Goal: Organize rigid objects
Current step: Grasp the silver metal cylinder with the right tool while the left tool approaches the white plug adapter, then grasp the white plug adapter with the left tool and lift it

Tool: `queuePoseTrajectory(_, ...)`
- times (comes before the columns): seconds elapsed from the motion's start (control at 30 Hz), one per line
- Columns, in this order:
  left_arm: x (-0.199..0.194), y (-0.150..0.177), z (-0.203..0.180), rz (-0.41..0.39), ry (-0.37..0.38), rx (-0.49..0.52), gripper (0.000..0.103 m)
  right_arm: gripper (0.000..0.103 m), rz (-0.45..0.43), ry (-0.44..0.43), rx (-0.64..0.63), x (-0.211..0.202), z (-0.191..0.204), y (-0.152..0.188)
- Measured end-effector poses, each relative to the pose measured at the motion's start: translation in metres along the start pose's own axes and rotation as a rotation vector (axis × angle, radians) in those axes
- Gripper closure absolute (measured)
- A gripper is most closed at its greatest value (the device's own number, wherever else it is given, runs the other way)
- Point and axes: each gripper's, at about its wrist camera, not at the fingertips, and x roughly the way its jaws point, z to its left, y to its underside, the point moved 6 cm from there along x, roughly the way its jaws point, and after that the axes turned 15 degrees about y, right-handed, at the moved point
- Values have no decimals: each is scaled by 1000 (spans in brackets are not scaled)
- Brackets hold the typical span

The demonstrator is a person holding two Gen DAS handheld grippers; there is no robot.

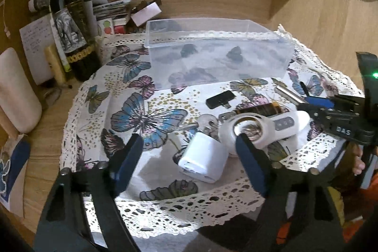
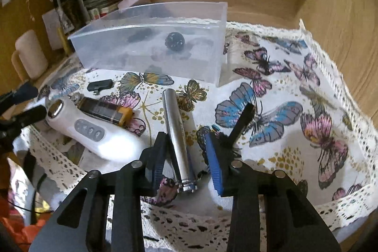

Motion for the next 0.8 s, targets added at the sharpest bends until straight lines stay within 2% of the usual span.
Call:
queuePoseTrajectory(0.1,-3,1,-5,-7,13,24,41,88,-7,3,6,3,1,-1)
queuePoseTrajectory(0.2,-4,5,-6,-4,7,48,50,89,-7,4,10,3,1,-1)
queuePoseTrajectory(0.37,2,10,-1,6,30,20,57,89,-12,4,18,2,1,0)
queuePoseTrajectory(0.47,2,6,1,-17,25,11,58,89,-19,-2,33,-1,1,-2)
queuePoseTrajectory(0.57,0,2,1,-40,28,12,64,89,-46,9,28,-8,-1,-4)
queuePoseTrajectory(0.6,-2,0,1,-49,27,14,72,89,-54,11,31,-10,-2,-6)
queuePoseTrajectory(0.63,-4,-3,2,-62,27,9,92,89,-62,12,34,-12,-4,-7)
queuePoseTrajectory(0.7,-7,-10,5,-65,38,-6,98,89,-80,18,44,-17,-7,-11)
queuePoseTrajectory(0.8,-5,-12,9,-43,60,-15,98,89,-103,15,58,-24,-11,-15)
